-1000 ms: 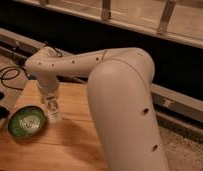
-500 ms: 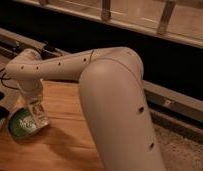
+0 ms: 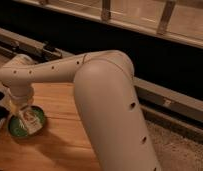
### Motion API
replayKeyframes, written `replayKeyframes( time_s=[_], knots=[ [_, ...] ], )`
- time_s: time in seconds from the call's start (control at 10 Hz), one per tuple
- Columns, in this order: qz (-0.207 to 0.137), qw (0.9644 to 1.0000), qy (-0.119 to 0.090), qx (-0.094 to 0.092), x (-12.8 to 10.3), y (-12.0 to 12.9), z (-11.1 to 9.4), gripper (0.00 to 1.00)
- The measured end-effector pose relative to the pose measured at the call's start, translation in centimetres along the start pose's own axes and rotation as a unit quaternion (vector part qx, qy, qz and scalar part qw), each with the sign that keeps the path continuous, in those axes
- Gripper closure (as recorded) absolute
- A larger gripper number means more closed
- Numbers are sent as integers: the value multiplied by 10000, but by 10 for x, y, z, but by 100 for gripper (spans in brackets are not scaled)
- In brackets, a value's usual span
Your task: Place the bottle in the ceramic bowl
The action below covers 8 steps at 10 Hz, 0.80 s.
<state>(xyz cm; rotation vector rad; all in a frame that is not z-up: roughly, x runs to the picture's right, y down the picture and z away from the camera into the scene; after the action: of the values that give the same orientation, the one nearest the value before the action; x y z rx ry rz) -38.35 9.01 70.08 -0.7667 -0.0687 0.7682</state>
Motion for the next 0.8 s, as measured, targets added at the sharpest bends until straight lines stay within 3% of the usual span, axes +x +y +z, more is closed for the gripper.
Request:
replayKeyframes(
  time_s=[0.2,0.4,0.6,0.8],
  knots=[
    [-146,9998,-38,-87,-9,6,4,100],
    [-237,9988,-210,-365,-20,5,8,100],
    [-321,9924,-440,-1108,-31,0,13,100],
    [-346,9832,-661,-1666,-40,-9,12,95]
  ],
)
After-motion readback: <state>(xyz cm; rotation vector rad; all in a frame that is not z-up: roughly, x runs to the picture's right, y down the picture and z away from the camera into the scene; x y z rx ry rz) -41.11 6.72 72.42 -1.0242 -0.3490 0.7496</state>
